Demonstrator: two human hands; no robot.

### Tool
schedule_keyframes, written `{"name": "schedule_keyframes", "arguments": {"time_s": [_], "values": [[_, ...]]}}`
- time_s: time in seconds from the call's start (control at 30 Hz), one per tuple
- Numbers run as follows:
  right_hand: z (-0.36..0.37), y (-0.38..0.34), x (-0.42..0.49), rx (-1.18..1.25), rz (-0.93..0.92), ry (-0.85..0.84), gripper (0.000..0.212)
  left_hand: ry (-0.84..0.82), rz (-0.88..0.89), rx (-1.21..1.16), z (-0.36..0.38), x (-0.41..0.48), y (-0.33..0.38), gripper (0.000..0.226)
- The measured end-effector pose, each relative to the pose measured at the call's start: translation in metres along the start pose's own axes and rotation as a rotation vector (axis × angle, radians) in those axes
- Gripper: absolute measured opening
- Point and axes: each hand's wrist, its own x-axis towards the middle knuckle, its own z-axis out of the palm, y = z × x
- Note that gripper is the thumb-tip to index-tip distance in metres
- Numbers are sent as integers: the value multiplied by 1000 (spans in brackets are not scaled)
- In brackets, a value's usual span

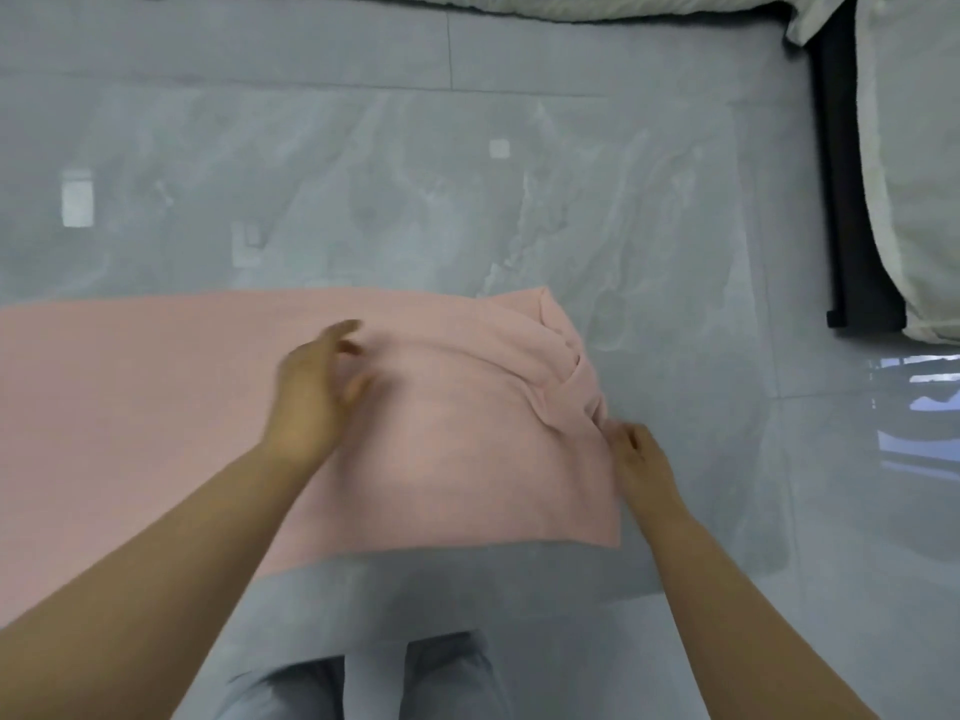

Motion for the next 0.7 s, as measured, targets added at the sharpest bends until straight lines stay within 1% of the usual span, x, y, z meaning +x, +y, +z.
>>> {"name": "schedule_keyframes", "arguments": {"time_s": [0.03, 0.1, 0.2, 0.23, 0.27, 0.3, 0.37, 0.43, 0.5, 0.53, 0.57, 0.63, 0.7], "values": [[1, -12, 9, 55, -45, 69, 21, -121, 144, 52, 16, 17, 18, 41], [3, -33, 29, 96, -123, 151, 18, -243, 312, 63, 52, 49, 51, 40], [12, -57, 56, 92, -248, 165, 18, -324, 327, 101, 85, 77, 83, 36], [16, -65, 64, 75, -322, 164, 20, -349, 332, 144, 97, 83, 92, 35], [19, -73, 71, 42, -409, 152, 23, -374, 299, 180, 109, 90, 92, 33], [21, -80, 79, -7, -487, 109, 27, -412, 266, 236, 118, 95, 91, 30], [24, -90, 94, -164, -582, -61, 36, -425, 255, 367, 118, 95, 84, 29], [21, -94, 104, -435, -680, -193, 39, -432, 257, 361, 117, 94, 72, 30], [13, -97, 112, -627, -798, -196, 31, -428, 319, 406, 110, 88, 67, 33], [7, -100, 117, -648, -847, -181, 24, -403, 361, 419, 109, 87, 64, 34], [2, -103, 120, -622, -872, -181, 18, -386, 376, 420, 108, 88, 62, 34], [-11, -106, 132, -413, -824, -165, 12, -376, 391, 405, 108, 92, 64, 32], [-25, -103, 145, -156, -693, -14, 11, -376, 390, 407, 110, 97, 65, 29]]}}
